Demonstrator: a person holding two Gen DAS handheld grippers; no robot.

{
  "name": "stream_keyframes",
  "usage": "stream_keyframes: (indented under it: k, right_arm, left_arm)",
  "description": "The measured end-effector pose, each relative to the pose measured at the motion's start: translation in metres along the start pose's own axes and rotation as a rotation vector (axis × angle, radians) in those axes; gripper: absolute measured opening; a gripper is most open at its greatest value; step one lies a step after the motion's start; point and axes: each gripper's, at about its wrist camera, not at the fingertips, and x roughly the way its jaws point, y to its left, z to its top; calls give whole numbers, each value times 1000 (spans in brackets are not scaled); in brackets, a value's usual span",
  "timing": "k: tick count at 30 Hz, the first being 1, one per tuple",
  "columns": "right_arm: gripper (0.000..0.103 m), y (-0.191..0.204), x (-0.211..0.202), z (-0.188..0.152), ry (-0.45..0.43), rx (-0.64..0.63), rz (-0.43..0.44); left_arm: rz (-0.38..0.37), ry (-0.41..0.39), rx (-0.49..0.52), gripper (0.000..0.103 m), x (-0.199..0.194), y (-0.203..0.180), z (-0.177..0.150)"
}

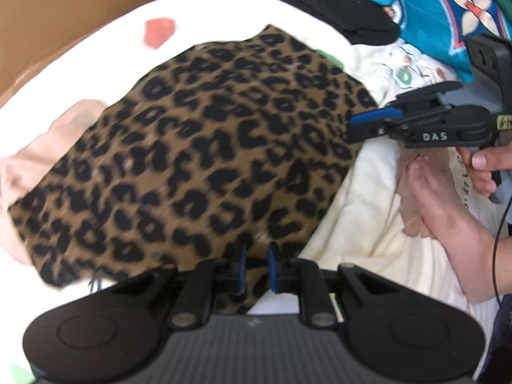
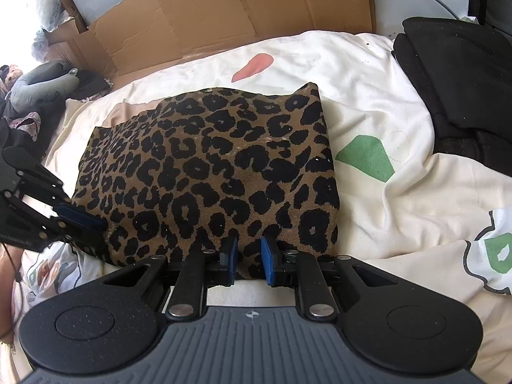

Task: Fold clothes
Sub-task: 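Grasp the leopard-print pants edge with the left gripper while the right gripper grasps its corner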

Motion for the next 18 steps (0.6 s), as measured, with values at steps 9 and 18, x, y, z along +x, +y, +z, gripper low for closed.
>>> stream_keyframes:
  k: [9, 18]
  right_arm:
    - [23, -1, -5, 3, -6, 29, 2]
    - [23, 4, -6, 7, 23, 12, 6]
  left_arm:
    - [16, -6, -13, 15, -22, 14, -9]
    - [-18, -30, -93, 16, -2, 19, -34]
